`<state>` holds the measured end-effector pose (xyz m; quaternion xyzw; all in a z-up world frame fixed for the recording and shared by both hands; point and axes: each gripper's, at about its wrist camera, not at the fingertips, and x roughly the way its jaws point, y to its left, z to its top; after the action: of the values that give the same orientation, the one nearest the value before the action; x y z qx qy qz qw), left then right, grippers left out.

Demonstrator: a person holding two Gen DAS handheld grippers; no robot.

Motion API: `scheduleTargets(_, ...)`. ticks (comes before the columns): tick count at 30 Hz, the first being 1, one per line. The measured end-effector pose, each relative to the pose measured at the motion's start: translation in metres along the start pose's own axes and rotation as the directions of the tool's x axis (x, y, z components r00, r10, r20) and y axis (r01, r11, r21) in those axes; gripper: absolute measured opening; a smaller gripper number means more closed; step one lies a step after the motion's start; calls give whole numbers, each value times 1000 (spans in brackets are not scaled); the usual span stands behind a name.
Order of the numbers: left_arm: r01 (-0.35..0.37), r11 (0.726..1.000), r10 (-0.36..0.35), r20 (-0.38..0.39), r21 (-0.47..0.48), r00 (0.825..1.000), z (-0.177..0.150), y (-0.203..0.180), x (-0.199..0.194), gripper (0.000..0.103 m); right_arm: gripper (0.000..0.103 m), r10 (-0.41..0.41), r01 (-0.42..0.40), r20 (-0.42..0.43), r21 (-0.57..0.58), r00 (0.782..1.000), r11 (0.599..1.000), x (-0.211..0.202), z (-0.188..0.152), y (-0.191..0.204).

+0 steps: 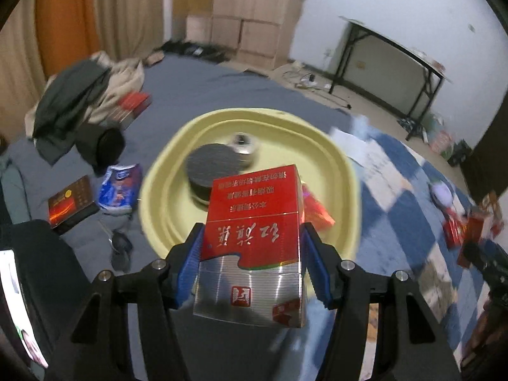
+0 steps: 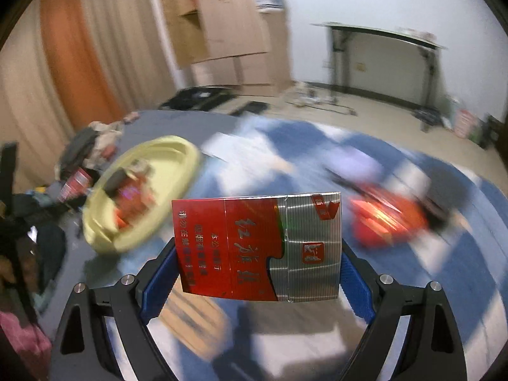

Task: Organize rigid objects
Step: 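Carry both red-and-silver boxes into the yellow tray with both tools, then open both tools and withdraw them from the yellow tray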

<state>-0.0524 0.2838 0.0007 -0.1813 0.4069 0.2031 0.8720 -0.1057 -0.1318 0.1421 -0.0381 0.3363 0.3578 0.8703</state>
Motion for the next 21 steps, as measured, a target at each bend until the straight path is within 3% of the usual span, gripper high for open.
scheduleTargets(4, 22, 997, -22, -6, 77, 1000, 19, 18, 15, 61, 91, 142, -142, -38, 17, 989, 990, 63, 64, 62)
scheduleTargets(7, 69, 992, -65, -36, 106, 997, 20, 23, 28, 61, 91, 166, -167, -125, 2, 978, 986, 119, 94, 100)
scheduleTargets(10, 80, 987, -72, -59, 140, 996, 11, 23, 39, 61, 91, 138, -142, -223, -2, 965, 990, 170, 110, 123)
scheduleTargets(16, 99, 986, -86, -102, 131, 991, 2, 18, 62, 61, 91, 101, -115, -334, -21, 937, 993, 232, 118, 138)
scheduleTargets(21, 97, 983, -81, -107, 154, 991, -10, 14, 69, 61, 92, 79, -80, -342, 11, 936, 997, 249, 123, 129)
